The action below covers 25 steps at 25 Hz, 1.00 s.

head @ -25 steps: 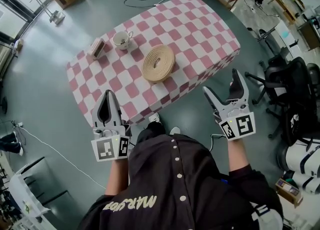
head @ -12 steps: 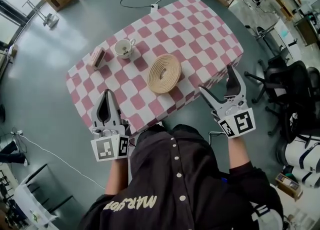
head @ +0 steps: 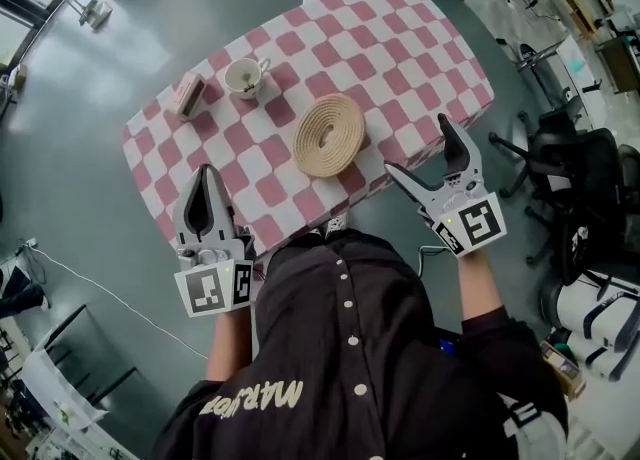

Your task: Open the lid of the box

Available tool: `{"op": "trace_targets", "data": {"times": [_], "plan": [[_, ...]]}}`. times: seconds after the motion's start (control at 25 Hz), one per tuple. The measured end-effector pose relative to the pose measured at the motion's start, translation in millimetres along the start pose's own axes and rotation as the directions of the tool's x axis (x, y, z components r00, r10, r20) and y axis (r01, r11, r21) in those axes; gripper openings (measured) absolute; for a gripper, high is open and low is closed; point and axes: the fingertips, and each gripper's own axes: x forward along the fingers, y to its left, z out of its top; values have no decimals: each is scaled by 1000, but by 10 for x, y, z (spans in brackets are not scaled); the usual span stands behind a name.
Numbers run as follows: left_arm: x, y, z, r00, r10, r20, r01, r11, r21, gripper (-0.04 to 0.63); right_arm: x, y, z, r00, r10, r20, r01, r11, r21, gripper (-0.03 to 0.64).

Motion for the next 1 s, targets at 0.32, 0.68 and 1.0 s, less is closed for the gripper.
{"op": "trace_targets", "data": {"times": [0.32,0.68,1.0], "plan": [[-94,78,-46,998,65,-27,-64,998,11,11,447,194,-480,947,245,-209,-275,953,-126,479],[-300,38,-203,984,149,-92,-150,989,-4,11,745,662,-1626,649,545,-531,-717,671,-189,479],[-494,143,-237,965,237,-112,-238,971,10,11,728,864,-2610,303,441,-845,-948,233,-218,479]]}}
